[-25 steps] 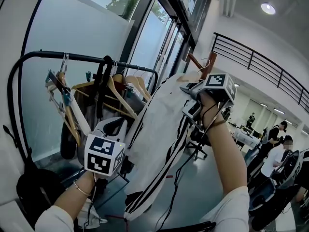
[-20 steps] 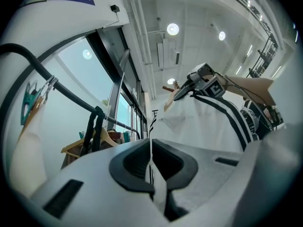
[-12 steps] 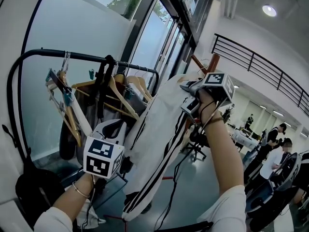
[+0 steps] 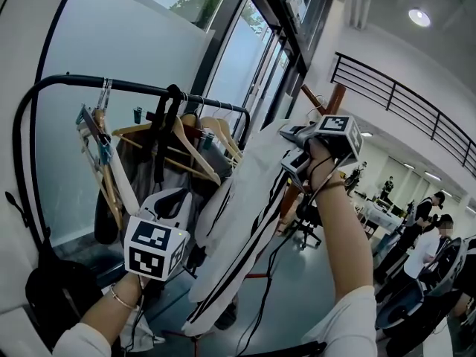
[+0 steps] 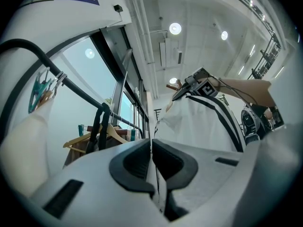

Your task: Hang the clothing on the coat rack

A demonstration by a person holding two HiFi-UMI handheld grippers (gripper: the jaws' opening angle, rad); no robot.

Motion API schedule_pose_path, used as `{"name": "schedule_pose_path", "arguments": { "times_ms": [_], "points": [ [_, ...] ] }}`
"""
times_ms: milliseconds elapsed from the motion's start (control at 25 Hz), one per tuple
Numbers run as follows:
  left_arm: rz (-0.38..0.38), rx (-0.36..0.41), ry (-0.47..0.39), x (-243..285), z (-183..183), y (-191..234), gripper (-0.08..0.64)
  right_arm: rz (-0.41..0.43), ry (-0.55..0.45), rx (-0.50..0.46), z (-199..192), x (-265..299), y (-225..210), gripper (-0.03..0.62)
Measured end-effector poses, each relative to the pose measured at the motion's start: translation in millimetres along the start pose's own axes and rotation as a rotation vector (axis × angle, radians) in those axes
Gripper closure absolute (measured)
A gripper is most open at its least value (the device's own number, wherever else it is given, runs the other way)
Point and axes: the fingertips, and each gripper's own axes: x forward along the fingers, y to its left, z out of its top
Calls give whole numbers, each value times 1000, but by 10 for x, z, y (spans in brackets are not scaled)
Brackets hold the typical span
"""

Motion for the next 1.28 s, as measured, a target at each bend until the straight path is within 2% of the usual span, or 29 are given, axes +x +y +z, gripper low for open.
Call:
{"name": "schedule_pose_path", "arguments": {
  "times_ms": [680, 1000, 1280],
  "points": [
    [-54, 0, -4, 129, -89, -170, 541, 6, 27, -1, -99, 66, -181, 480],
    [-93, -9, 7, 245, -190, -373, 541, -43, 34, -104, -126, -61, -266, 468],
    [-124, -14, 12, 310, -258, -525, 541, -65, 33, -256, -148, -123, -224, 360]
  ]
}}
